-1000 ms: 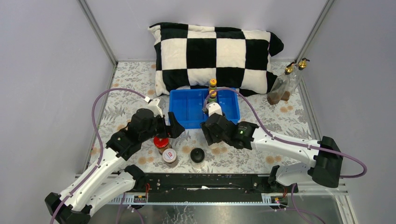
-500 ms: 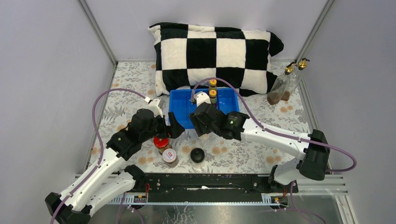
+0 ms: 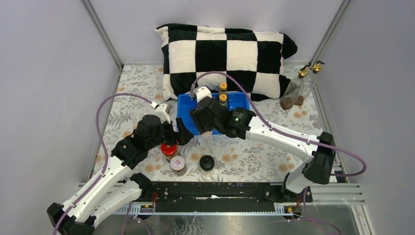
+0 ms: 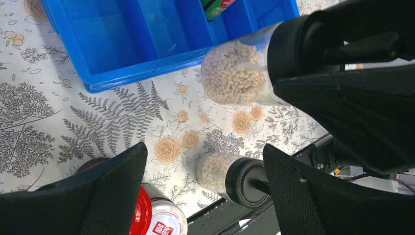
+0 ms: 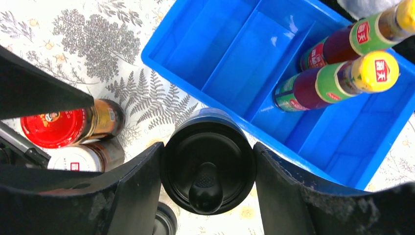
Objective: Organize the condiment bottles
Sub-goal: Pick up the bottle from the center of the board, then place the bottle in the storage box.
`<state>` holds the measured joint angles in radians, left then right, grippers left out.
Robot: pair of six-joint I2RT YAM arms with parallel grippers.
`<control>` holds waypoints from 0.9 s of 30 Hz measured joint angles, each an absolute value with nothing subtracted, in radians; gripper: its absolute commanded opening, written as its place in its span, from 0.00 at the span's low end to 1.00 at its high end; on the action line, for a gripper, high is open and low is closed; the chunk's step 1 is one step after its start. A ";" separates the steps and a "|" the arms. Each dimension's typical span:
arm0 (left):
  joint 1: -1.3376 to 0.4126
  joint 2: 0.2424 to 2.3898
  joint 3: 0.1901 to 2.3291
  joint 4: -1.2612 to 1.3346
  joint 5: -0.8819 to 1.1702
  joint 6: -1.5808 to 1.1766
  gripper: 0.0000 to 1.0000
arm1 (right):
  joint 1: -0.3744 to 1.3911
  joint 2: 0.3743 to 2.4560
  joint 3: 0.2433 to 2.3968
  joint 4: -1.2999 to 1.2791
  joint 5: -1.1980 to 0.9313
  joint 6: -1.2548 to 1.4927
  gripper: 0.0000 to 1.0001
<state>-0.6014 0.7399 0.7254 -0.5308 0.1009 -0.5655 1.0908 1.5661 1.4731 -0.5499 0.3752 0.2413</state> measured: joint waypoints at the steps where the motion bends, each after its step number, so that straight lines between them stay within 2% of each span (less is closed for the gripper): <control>1: -0.601 0.739 0.725 -0.531 0.101 -0.566 0.92 | 1.089 1.576 1.486 -0.550 0.375 0.237 0.62; 17: -0.601 0.734 0.723 -0.530 0.108 -0.565 0.92 | 0.900 1.766 1.727 -0.571 0.299 0.161 0.62; 27: -0.601 0.734 0.722 -0.530 0.109 -0.565 0.92 | 0.793 1.857 1.778 -0.576 0.220 0.139 0.62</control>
<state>-0.6014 0.7338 0.7219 -0.5301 0.1089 -0.5652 0.7929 1.8568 1.7779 -0.5758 0.2195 0.1390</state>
